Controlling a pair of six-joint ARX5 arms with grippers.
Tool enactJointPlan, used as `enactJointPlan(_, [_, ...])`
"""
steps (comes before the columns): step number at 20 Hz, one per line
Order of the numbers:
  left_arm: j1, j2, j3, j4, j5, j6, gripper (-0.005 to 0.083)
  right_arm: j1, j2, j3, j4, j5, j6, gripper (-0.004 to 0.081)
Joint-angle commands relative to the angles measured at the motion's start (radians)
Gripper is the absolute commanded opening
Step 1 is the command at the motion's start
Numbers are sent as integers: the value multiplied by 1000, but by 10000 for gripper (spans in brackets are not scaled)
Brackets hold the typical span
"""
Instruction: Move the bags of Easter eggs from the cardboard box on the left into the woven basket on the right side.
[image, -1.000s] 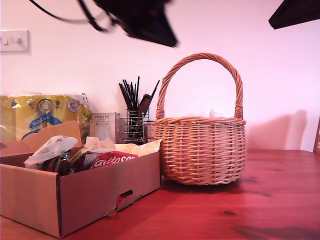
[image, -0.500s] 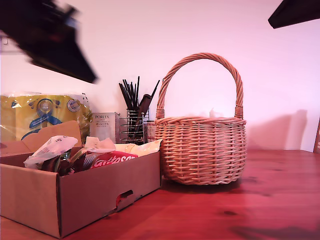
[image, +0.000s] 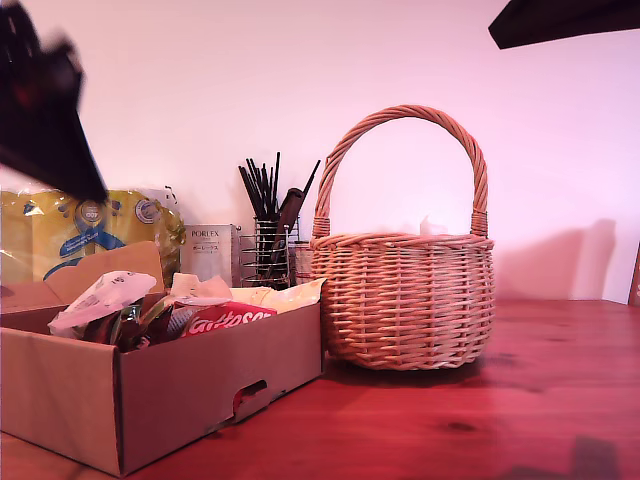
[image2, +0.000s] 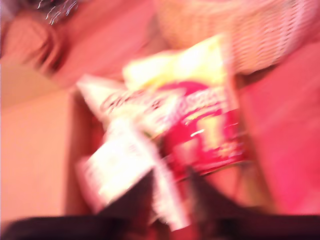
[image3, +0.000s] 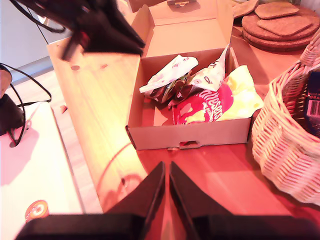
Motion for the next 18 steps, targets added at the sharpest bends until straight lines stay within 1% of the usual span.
enactJointPlan(1, [0, 69, -13, 22, -39, -5, 748, 4, -6, -14, 8, -5, -2, -13])
enactJointPlan(3, [0, 153, -13, 95, -90, 3, 748, 4, -6, -14, 8, -5, -2, -13])
enactJointPlan(5, [0, 220, -13, 154, -101, 52, 748, 4, -6, -14, 8, -5, -2, -13])
enactJointPlan(8, [8, 311, -13, 224, -114, 70, 748, 4, -6, -14, 8, -5, -2, -13])
enactJointPlan(10, [26, 366, -13, 260, -128, 80, 748, 4, -6, -14, 8, -5, -2, -13])
enactJointPlan(14, [44, 438, -13, 257, -145, 80, 740, 4, -6, -14, 8, -5, -2, -13])
enactJointPlan(15, [44, 438, -13, 256, -149, 81, 713, 4, -6, -14, 8, -5, -2, -13])
enactJointPlan(16, [44, 438, -13, 256, -149, 80, 653, 4, -6, -14, 8, -5, -2, -13])
enactJointPlan(17, [44, 438, -13, 255, -149, 80, 552, 4, -6, -14, 10, -5, -2, -13])
enactJointPlan(18, [44, 438, -13, 250, -148, 80, 418, 4, -6, -14, 11, -5, -2, -13])
